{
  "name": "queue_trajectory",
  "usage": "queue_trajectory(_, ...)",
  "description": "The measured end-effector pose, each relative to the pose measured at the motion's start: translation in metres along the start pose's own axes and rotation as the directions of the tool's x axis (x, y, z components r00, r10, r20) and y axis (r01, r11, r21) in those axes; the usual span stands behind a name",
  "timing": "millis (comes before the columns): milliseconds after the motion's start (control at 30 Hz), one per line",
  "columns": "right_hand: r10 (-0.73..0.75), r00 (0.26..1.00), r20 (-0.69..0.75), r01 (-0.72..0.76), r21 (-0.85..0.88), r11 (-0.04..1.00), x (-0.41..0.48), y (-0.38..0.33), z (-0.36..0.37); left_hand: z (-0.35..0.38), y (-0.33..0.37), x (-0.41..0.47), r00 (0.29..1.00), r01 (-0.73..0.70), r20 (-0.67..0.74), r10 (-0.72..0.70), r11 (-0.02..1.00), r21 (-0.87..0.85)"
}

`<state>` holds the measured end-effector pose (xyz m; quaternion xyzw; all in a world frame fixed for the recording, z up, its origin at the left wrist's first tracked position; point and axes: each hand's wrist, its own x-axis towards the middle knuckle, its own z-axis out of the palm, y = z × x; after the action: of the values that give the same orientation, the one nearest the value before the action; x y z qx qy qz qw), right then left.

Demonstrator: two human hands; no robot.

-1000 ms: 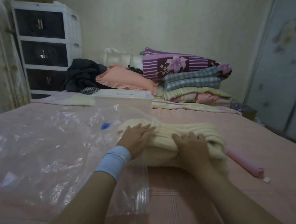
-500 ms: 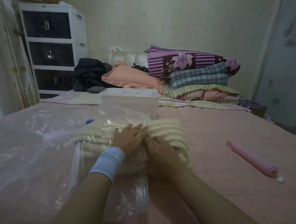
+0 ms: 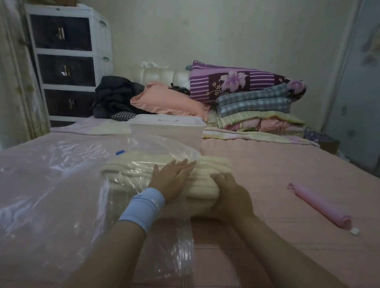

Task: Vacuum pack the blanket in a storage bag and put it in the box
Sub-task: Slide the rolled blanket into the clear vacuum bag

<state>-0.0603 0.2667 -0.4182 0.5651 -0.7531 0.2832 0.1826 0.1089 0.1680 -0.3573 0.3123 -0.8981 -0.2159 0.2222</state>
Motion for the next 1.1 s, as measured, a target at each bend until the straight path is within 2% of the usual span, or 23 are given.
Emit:
queue_trajectory(67,0.011,0.978,-0.210,-0.005,0.030,1.000,0.015,-0.018,-0.005,-0.005,0.003,0.001,0.999,-0.013,-0.048,0.015,0.999,0.049)
queue_trajectory(133,0.005,0.928,-0.373,0.009,0.035,0.999,0.027,-0.040,-0.011,-0.015,0.003,0.001,0.990,-0.029,-0.139,0.031,0.999,0.016)
queue_trajectory(233,-0.124,0.865,-0.485,0.120,-0.039,0.992,0.029,-0.076,0.002,-0.027,0.007,0.000,0.979,-0.086,-0.192,0.062,0.989,-0.119)
queue_trajectory(300,-0.167,0.896,-0.412,0.210,0.060,0.976,0.023,-0.086,0.033,-0.027,0.006,-0.002,0.985,-0.093,-0.154,0.078,0.991,-0.096)
queue_trajectory(367,-0.280,0.945,-0.171,0.312,0.209,0.927,0.016,-0.082,0.057,-0.023,-0.005,-0.005,0.996,-0.046,-0.074,0.043,0.998,-0.039)
queue_trajectory(433,-0.409,0.913,0.001,0.381,0.363,0.851,0.012,-0.072,0.058,-0.021,-0.020,-0.010,0.999,0.000,0.032,0.000,1.000,-0.014)
queue_trajectory(500,-0.361,0.932,0.035,0.266,0.612,0.745,0.009,-0.069,0.045,-0.021,-0.027,-0.014,0.998,0.007,0.059,-0.006,1.000,-0.007)
queue_trajectory(600,-0.156,0.987,0.031,0.076,0.770,0.634,0.009,-0.069,0.035,-0.027,-0.029,-0.014,0.991,-0.009,-0.131,0.005,1.000,-0.027)
queue_trajectory(667,0.022,0.990,0.137,-0.128,0.833,0.539,0.014,-0.065,0.038,-0.031,-0.037,-0.012,0.977,0.058,-0.214,-0.018,0.982,0.182)
queue_trajectory(700,0.124,0.967,0.223,-0.255,0.871,0.420,0.019,-0.067,0.036,-0.031,-0.043,-0.013,0.976,0.112,-0.214,-0.049,0.949,0.294)
queue_trajectory(767,0.301,0.857,0.418,-0.470,0.873,0.127,0.032,-0.069,0.036,-0.032,-0.052,-0.015,0.980,0.169,-0.163,-0.113,0.907,0.385)
queue_trajectory(800,0.340,0.804,0.487,-0.534,0.843,0.055,0.036,-0.070,0.038,-0.031,-0.056,-0.015,0.983,0.170,-0.127,-0.130,0.907,0.386)
queue_trajectory(833,0.330,0.770,0.546,-0.589,0.807,0.040,0.035,-0.074,0.038,-0.030,-0.059,-0.015,0.986,0.163,-0.093,-0.137,0.905,0.394)
queue_trajectory(900,0.290,0.794,0.534,-0.597,0.774,0.209,0.034,-0.080,0.048,-0.030,-0.062,-0.015,0.989,0.149,-0.076,-0.130,0.909,0.388)
queue_trajectory(933,0.297,0.817,0.494,-0.570,0.766,0.296,0.032,-0.084,0.047,-0.031,-0.063,-0.015,0.988,0.144,-0.111,-0.112,0.926,0.349)
queue_trajectory(1000,0.317,0.835,0.449,-0.544,0.757,0.362,0.034,-0.084,0.045,-0.033,-0.062,-0.015,0.973,0.117,-0.226,-0.051,0.950,0.289)
queue_trajectory(1033,0.318,0.835,0.449,-0.547,0.739,0.394,0.037,-0.084,0.042,-0.032,-0.062,-0.016,0.966,0.106,-0.259,-0.022,0.943,0.316)
queue_trajectory(1067,0.332,0.829,0.450,-0.559,0.684,0.468,0.041,-0.081,0.040,-0.031,-0.062,-0.017,0.967,0.107,-0.255,-0.012,0.927,0.361)
queue_trajectory(1100,0.361,0.825,0.435,-0.563,0.581,0.588,0.044,-0.079,0.039,-0.027,-0.063,-0.017,0.975,0.110,-0.221,-0.022,0.912,0.395)
